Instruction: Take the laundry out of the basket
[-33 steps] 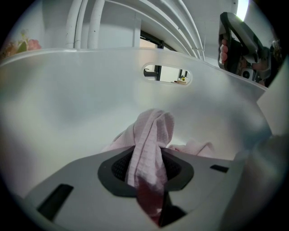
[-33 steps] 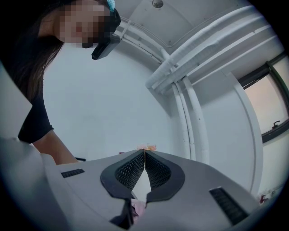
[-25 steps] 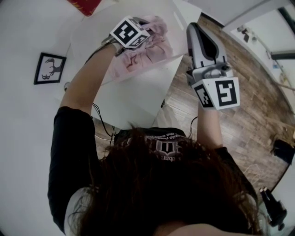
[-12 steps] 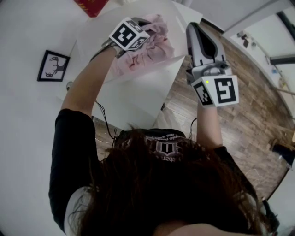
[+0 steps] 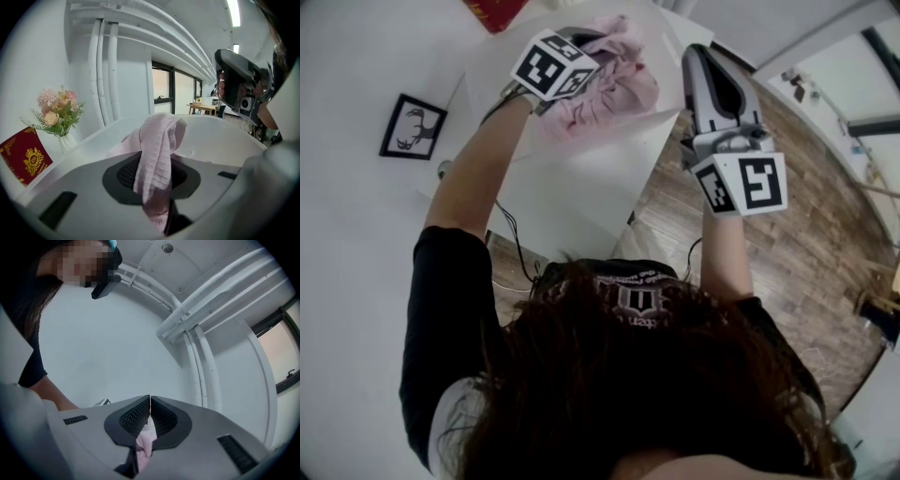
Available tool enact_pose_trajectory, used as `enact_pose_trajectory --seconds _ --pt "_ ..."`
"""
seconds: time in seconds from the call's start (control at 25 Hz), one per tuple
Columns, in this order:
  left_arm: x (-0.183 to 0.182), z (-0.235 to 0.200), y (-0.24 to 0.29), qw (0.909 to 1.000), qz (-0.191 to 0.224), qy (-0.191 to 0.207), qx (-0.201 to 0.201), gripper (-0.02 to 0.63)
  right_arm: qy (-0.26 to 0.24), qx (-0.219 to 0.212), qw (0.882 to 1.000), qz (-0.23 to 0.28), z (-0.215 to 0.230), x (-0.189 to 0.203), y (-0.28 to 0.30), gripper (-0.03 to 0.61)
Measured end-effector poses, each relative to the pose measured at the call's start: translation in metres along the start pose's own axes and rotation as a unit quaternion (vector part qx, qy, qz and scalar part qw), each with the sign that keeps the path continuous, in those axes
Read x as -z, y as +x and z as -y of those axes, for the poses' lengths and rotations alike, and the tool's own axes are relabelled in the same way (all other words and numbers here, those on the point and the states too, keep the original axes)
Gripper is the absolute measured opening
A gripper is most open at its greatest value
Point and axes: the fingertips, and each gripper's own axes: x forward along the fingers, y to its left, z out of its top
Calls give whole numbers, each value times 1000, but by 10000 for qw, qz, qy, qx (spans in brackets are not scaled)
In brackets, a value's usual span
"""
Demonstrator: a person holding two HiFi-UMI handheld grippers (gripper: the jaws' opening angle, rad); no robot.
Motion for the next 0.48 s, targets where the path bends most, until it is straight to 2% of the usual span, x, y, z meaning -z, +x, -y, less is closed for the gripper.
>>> enact_pose_trajectory --seconds 0.48 --pt "-41 -12 -54 9964 684 -201 -449 91 -104 -59 9999 122 -16 -21 -4 28"
